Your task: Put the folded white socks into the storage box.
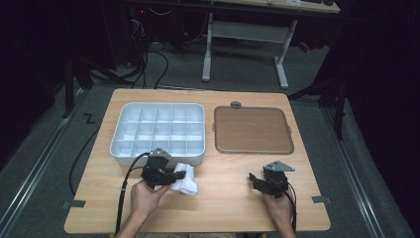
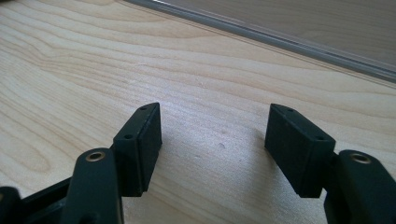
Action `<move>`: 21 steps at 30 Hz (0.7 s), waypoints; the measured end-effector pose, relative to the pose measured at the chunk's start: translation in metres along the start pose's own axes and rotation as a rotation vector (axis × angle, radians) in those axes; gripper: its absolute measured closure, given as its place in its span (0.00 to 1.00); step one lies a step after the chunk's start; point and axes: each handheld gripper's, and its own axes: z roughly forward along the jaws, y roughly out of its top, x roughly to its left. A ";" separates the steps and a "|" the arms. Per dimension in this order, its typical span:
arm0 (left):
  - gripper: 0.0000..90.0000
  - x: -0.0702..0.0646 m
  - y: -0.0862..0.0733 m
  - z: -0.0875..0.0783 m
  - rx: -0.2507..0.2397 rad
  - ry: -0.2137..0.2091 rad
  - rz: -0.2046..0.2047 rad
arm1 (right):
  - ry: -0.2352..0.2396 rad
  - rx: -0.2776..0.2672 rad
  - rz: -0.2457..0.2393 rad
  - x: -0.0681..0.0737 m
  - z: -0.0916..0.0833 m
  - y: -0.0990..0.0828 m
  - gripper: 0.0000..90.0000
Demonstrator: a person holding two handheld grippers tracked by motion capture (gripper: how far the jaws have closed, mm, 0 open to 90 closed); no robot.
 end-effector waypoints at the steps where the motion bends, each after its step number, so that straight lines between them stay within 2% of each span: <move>1: 0.80 0.000 0.001 -0.001 -0.002 0.001 0.000 | 0.000 0.000 0.000 0.000 0.000 0.000 0.41; 8: 0.80 -0.004 0.011 -0.010 -0.016 -0.014 0.004 | 0.000 0.000 -0.001 0.000 0.000 0.000 0.41; 12: 0.80 -0.004 0.017 -0.015 -0.026 -0.033 -0.013 | -0.001 0.000 0.000 0.000 0.000 0.000 0.41; 21: 0.80 -0.005 0.029 -0.021 -0.033 -0.041 -0.020 | -0.006 0.002 0.011 0.000 0.000 0.000 0.41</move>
